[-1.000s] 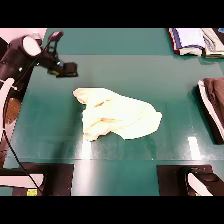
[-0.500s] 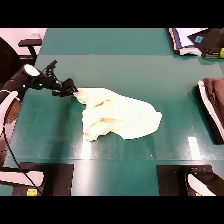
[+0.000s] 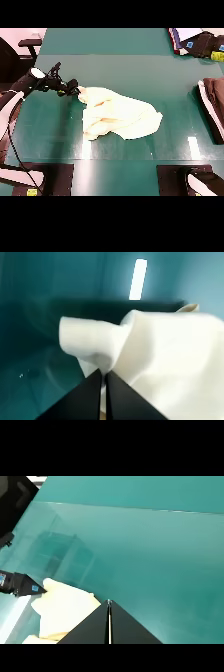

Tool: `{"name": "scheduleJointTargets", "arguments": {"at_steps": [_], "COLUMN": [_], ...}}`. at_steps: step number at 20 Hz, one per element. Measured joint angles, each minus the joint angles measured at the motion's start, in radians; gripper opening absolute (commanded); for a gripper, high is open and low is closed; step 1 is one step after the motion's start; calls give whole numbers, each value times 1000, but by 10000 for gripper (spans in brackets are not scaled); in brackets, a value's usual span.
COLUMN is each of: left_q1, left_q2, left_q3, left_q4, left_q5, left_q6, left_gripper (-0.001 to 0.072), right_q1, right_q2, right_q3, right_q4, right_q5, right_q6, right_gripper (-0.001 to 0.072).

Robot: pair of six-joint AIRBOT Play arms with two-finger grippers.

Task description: Fold the shirts.

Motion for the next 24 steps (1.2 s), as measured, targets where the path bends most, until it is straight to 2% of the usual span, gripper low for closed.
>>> {"name": "scheduleJointTargets", "arguments": {"at_steps": [6, 7, 8, 9, 14, 19, 21, 22, 24], "left_q1": [-2, -2, -2, -2, -2, -2, -2, -2, -2], "left_q2": [69, 82, 96, 105, 125, 130, 130, 130, 130], "left_q3": [163, 187, 207, 222, 253, 259, 259, 259, 260], "left_q4": [78, 93, 105, 111, 134, 138, 141, 142, 144], "left_q5": [-29, -35, -37, -39, -71, -84, -87, -87, -90], "left_q6": [9, 11, 16, 21, 34, 38, 39, 39, 40], "left_gripper": [27, 27, 27, 27, 27, 28, 27, 27, 27], "right_q1": [-141, -172, -199, -225, -254, -115, -47, -17, 32], "right_q2": [16, 25, 34, 41, -10, -186, -260, -295, -360], "right_q3": [-114, -175, -241, -319, -630, -700, -678, -661, -616], "right_q4": [-2, -3, -5, -3, 26, 78, 87, 90, 93], "right_q5": [181, 203, 216, 220, 146, 50, 28, 14, -6], "right_q6": [10, 17, 23, 25, 32, 26, 24, 24, 23], "right_gripper": [17, 102, 405, 527, 520, 514, 421, 330, 56]}}
